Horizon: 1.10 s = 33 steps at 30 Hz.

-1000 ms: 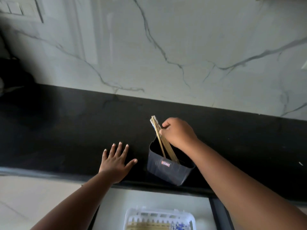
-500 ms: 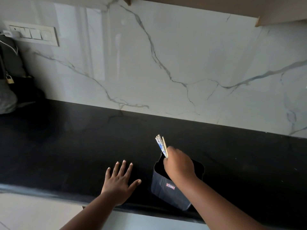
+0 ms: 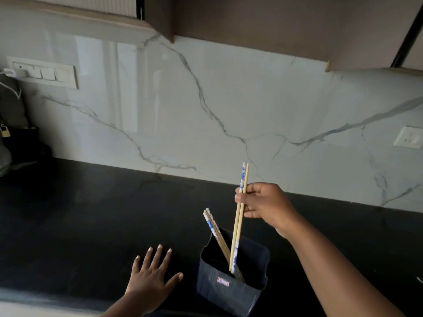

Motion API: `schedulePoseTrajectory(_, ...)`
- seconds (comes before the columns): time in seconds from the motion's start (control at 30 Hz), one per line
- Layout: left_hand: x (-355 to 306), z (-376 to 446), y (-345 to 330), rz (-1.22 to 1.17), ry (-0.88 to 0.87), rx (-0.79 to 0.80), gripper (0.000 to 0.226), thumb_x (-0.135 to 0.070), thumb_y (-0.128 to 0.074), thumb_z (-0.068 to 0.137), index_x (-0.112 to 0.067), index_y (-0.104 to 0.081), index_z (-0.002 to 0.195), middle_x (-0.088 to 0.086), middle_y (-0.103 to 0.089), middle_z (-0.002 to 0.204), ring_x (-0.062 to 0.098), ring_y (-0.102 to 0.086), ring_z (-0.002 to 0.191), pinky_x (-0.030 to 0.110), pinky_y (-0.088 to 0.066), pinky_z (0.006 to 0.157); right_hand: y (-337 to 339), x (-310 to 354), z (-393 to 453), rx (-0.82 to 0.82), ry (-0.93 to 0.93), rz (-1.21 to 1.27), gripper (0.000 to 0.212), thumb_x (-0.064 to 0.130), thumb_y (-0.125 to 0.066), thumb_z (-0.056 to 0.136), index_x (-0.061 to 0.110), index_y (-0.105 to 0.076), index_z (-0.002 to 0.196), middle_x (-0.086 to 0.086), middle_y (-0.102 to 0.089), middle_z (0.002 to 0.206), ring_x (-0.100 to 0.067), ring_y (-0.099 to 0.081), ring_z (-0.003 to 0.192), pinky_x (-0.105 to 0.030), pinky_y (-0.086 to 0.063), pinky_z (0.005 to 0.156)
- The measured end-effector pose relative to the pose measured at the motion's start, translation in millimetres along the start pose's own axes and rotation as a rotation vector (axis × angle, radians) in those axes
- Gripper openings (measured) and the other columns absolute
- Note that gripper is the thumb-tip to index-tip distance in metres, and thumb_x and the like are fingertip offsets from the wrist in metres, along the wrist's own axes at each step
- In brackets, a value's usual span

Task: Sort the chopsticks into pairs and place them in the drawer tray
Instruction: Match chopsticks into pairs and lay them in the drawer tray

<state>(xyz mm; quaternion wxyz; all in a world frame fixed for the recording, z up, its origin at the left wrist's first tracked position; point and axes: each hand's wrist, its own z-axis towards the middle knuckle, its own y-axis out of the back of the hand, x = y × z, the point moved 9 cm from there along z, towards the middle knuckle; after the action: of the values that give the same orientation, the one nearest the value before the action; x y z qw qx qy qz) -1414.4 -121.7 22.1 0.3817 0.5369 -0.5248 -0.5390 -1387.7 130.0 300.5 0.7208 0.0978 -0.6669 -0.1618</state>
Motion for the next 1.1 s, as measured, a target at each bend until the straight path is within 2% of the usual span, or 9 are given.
schedulePoseTrajectory(0.2, -19.7, 4.1, 50.4, -0.017, 0.04, 0.093, 0.096, -0.076, -0.035, 0.082, -0.026, 0.006, 0.153, 0.002, 0.009, 0.163, 0.022, 0.004, 0.15, 0.045, -0.001, 0.119, 22.9, 59.1, -7.9, 0.035, 0.105, 0.142, 0.012, 0.016, -0.073, 0.084, 0.016, -0.074, 0.096, -0.006, -0.077, 0.086, -0.019, -0.075, 0.08, -0.025, -0.059, 0.063)
schedulePoseTrajectory(0.27, -45.2, 0.1, 109.6, -0.085, -0.081, -0.097, 0.091, -0.066, -0.042, 0.086, -0.028, 0.006, 0.153, 0.0, 0.007, 0.163, 0.02, 0.0, 0.15, 0.037, 0.002, 0.118, 23.6, 68.6, -10.6, 0.055, 0.114, 0.144, 0.012, 0.014, -0.073, 0.084, 0.014, -0.073, 0.096, -0.006, -0.077, 0.086, -0.02, -0.075, 0.079, -0.025, -0.058, 0.062)
schedulePoseTrajectory(0.33, -82.8, -25.8, 183.1, -0.087, -0.344, -0.45, 0.087, -0.055, -0.053, 0.086, -0.024, -0.009, 0.155, -0.002, -0.011, 0.162, 0.019, -0.017, 0.148, 0.025, 0.006, 0.116, 24.9, 77.7, -12.6, 0.061, 0.127, 0.141, 0.012, 0.013, -0.074, 0.083, 0.014, -0.074, 0.095, -0.007, -0.077, 0.086, -0.021, -0.075, 0.079, -0.025, -0.058, 0.062)
schedulePoseTrajectory(0.4, -118.8, -66.8, 239.1, 0.007, -0.59, -0.725, 0.084, -0.043, -0.072, 0.077, -0.02, -0.033, 0.148, 0.001, -0.039, 0.151, 0.022, -0.046, 0.135, 0.024, -0.016, 0.116, 27.2, 86.7, -13.5, 0.054, 0.135, 0.16, 0.011, 0.013, -0.074, 0.083, 0.013, -0.074, 0.095, -0.008, -0.077, 0.086, -0.022, -0.075, 0.079, -0.026, -0.059, 0.062)
schedulePoseTrajectory(0.47, -152.0, -96.4, 267.5, 0.167, -0.828, -0.891, 0.079, -0.028, -0.076, 0.074, -0.026, -0.038, 0.143, 0.005, -0.052, 0.143, 0.024, -0.054, 0.127, 0.035, -0.043, 0.103, 28.4, 95.7, -14.9, 0.05, 0.148, 0.191, 0.011, 0.013, -0.074, 0.084, 0.013, -0.074, 0.095, -0.009, -0.077, 0.087, -0.024, -0.075, 0.08, -0.028, -0.059, 0.064)
schedulePoseTrajectory(0.6, -180.1, -123.5, 288.6, 0.388, -1.129, -1.093, 0.047, -0.018, -0.058, 0.092, -0.032, -0.051, 0.136, 0.001, -0.056, 0.14, 0.025, -0.052, 0.128, 0.038, -0.047, 0.098, 29.6, 110.3, -18.2, 0.046, 0.197, 0.212, 0.012, 0.017, -0.073, 0.084, 0.015, -0.073, 0.096, -0.006, -0.078, 0.087, -0.022, -0.075, 0.08, -0.026, -0.059, 0.062)
schedulePoseTrajectory(0.93, -186.6, -147.5, 306.8, 0.402, -1.346, -1.178, 0.023, -0.022, -0.058, 0.097, -0.028, -0.071, 0.115, -0.005, -0.066, 0.127, 0.019, -0.058, 0.123, 0.035, -0.047, 0.101, 31.4, 98.4, -13.9, 0.021, 0.186, 0.232, 0.013, 0.016, -0.072, 0.086, 0.013, -0.074, 0.099, -0.007, -0.077, 0.088, -0.026, -0.075, 0.079, -0.033, -0.061, 0.068)
schedulePoseTrajectory(1.03, -179.2, -137.0, 333.2, -0.019, -1.189, -1.081, 0.018, -0.02, -0.06, 0.093, -0.023, -0.074, 0.102, -0.007, -0.074, 0.107, 0.015, -0.07, 0.098, 0.03, -0.051, 0.092, 34.4, 91.1, -11.0, -0.022, 0.159, 0.305, 0.014, 0.012, -0.073, 0.084, 0.012, -0.075, 0.098, -0.009, -0.077, 0.087, -0.026, -0.075, 0.077, -0.029, -0.06, 0.063)
schedulePoseTrajectory(1.1, -162.6, -102.8, 350.4, -0.515, -0.838, -0.788, 0.016, -0.024, -0.061, 0.093, -0.031, -0.073, 0.1, -0.013, -0.075, 0.098, 0.008, -0.07, 0.087, 0.026, -0.054, 0.084, 32.1, 89.4, -10.7, -0.012, 0.156, 0.334, 0.013, 0.011, -0.073, 0.084, 0.013, -0.076, 0.097, -0.009, -0.077, 0.087, -0.027, -0.075, 0.078, -0.028, -0.06, 0.062)
